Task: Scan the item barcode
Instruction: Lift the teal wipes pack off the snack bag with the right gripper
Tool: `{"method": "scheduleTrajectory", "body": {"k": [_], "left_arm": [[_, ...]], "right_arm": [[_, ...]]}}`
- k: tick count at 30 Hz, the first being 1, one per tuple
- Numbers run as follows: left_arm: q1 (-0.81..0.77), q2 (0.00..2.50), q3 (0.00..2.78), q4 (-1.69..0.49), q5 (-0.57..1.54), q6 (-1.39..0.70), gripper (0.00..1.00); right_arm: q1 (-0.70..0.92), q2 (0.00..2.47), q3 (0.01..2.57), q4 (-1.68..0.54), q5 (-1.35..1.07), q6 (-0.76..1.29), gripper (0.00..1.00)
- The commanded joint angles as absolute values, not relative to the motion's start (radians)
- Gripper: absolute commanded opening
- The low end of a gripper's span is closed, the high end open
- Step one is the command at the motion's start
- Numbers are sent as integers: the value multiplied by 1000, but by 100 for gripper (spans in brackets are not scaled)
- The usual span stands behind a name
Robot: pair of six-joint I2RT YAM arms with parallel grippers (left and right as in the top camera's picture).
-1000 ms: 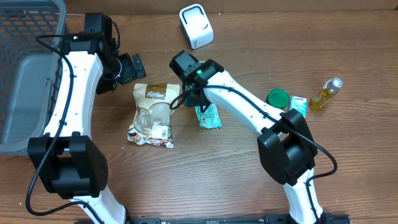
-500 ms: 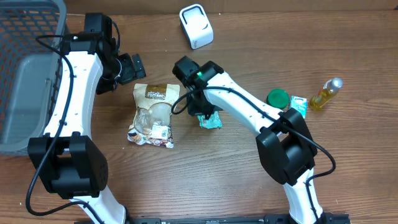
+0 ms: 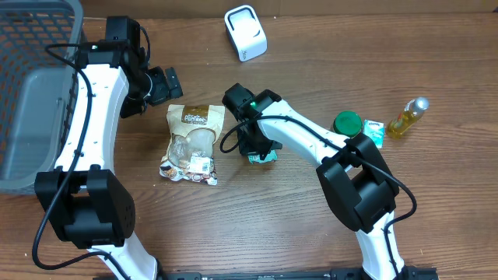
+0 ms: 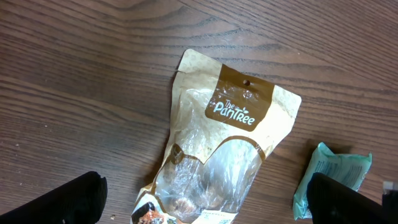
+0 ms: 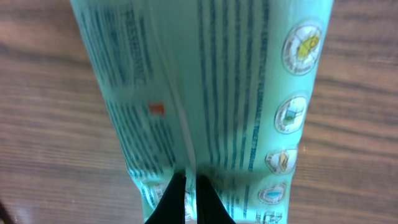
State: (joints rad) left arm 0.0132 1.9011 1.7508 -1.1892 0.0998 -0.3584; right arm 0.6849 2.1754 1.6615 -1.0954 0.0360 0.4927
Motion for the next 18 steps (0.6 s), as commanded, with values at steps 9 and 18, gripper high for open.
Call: {"method": "scheduleTrajectory", "body": {"k": [9,18], "left_arm": [[12,1904,1740,-1189,94,-344,100],[12,1904,1740,-1189,94,-344,100]], "right_arm": [[645,2186,1879,-1301,7,417,13],[658,2187,1778,-1273,-43,418,4]]}}
